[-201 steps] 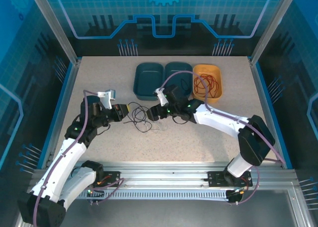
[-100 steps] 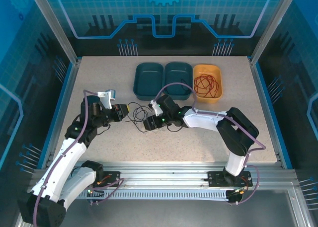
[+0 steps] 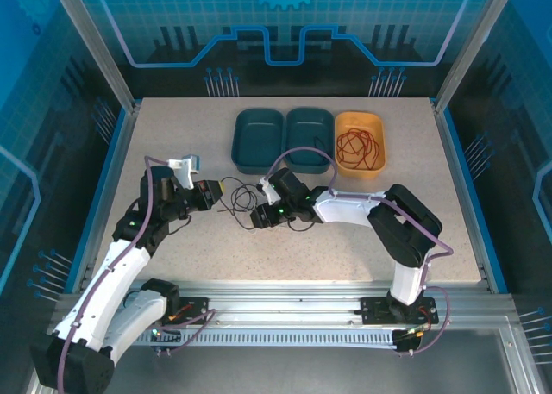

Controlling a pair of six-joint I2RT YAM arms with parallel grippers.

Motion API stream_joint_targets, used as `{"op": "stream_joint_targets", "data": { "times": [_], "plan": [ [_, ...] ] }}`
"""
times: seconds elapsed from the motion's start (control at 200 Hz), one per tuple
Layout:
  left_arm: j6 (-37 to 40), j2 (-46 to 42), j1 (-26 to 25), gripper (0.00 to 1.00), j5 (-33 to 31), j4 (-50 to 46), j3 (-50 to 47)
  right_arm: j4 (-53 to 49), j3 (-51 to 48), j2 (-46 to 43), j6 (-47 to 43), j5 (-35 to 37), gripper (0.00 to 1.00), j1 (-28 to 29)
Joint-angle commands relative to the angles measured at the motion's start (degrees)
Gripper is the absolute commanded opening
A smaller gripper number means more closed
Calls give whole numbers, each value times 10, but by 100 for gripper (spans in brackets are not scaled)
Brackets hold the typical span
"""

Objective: Untangle the cables

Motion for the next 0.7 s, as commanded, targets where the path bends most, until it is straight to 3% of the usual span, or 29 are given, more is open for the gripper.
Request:
{"op": "stream_joint_targets", "data": {
  "times": [0.0, 0.49, 0.69],
  "plan": [
    [-9, 1, 1, 10, -7, -1, 14, 10, -6, -25, 2, -2, 41, 5],
    [-10, 5, 1, 10, -7, 2, 10, 5, -3, -22, -1, 1, 36, 5],
    [-8, 4, 1, 9, -10, 2, 11, 5, 0, -4, 0, 3, 17, 5]
  ]
}}
